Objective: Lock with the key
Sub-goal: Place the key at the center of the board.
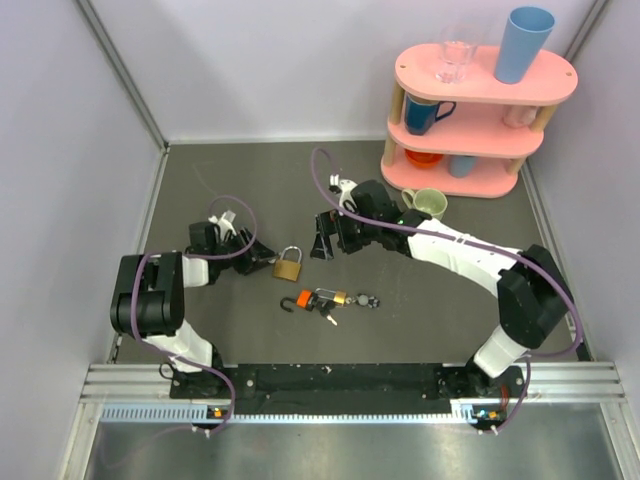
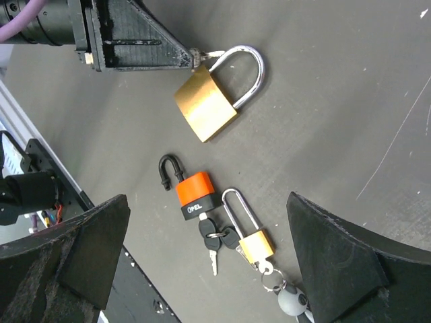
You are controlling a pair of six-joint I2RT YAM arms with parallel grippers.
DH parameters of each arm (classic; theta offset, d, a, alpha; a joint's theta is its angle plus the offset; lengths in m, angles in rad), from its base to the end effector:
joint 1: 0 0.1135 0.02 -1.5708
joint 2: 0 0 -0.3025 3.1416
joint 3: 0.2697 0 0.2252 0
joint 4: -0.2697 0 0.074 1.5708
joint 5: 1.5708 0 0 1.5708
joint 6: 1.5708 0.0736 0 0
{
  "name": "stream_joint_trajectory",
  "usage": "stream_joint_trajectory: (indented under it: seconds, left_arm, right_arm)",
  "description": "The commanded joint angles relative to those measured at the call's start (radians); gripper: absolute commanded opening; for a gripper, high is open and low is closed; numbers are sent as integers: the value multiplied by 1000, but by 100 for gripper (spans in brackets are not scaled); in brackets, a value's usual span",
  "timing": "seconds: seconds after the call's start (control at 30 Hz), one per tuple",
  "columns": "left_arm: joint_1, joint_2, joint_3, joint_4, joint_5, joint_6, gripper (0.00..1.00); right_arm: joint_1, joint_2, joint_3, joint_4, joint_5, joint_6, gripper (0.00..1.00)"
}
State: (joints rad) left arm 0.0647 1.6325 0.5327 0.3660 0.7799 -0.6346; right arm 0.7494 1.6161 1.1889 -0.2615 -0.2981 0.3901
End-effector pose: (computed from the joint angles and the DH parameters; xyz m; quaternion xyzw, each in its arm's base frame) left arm 0.2872 -0.0333 0.1646 -0.1444 0.8469 -0.4390 0.2631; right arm 0.2544 0.2662 0.2886 -0.2222 0.8686 0.3408 0.2830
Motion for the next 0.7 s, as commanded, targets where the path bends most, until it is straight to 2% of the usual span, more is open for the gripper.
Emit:
stream_joint_trajectory:
  seconds: [0.0,0.03,0.1,0.13,0.2,0.47,0.67]
  left_arm:
    - [-6,-40,27,-36,-42,49,61]
    - [-6,-51,24,-54,-51,53,65]
    - [-6,-83,26,-76,-79,67,86]
    - [-8,-94,26,-93,-86,73,92]
    - [-8,-128,27,-124,-106,88,98]
    - [-11,-207,6,-154,-105,79,99]
    - [-14,-301,-16,-208,-91,93,95]
  right_arm:
    - [-4,-64,-2,57,-13,18,99]
    - [-5,-65,-2,59,-12,16,99]
    - [-4,-65,-2,58,-13,16,99]
    - [-4,-64,-2,57,-13,16,99]
    - [-4,-62,0,59,-16,16,99]
    - [-4,-55,-5,59,-27,13,99]
    - [-4,-53,-17,48,-26,9,99]
